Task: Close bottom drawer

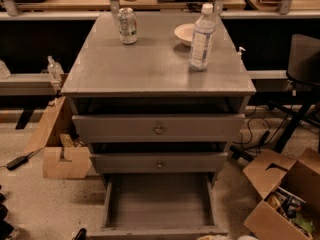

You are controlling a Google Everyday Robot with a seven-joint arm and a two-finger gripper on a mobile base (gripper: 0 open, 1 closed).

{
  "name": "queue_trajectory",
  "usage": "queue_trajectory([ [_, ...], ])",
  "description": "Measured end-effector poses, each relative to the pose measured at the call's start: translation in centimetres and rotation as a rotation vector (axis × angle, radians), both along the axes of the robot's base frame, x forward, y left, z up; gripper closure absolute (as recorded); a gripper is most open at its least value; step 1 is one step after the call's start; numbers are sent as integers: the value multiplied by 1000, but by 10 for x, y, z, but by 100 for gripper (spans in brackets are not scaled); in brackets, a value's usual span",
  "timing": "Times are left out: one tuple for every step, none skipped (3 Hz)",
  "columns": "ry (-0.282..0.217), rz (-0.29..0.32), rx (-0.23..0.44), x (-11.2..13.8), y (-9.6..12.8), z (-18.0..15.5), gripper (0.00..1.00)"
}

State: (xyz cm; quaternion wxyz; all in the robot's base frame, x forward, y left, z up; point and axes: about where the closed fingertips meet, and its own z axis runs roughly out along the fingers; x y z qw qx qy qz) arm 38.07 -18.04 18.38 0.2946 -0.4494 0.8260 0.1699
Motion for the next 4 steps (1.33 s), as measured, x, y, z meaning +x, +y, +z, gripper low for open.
queue_trajectory([
  [6,-20,28,14,3,-43,100],
  [-4,-16,47,27,10,-56,100],
  [-19,-5,52,34,16,-56,100],
  [-45,32,59,57,33,-52,100],
])
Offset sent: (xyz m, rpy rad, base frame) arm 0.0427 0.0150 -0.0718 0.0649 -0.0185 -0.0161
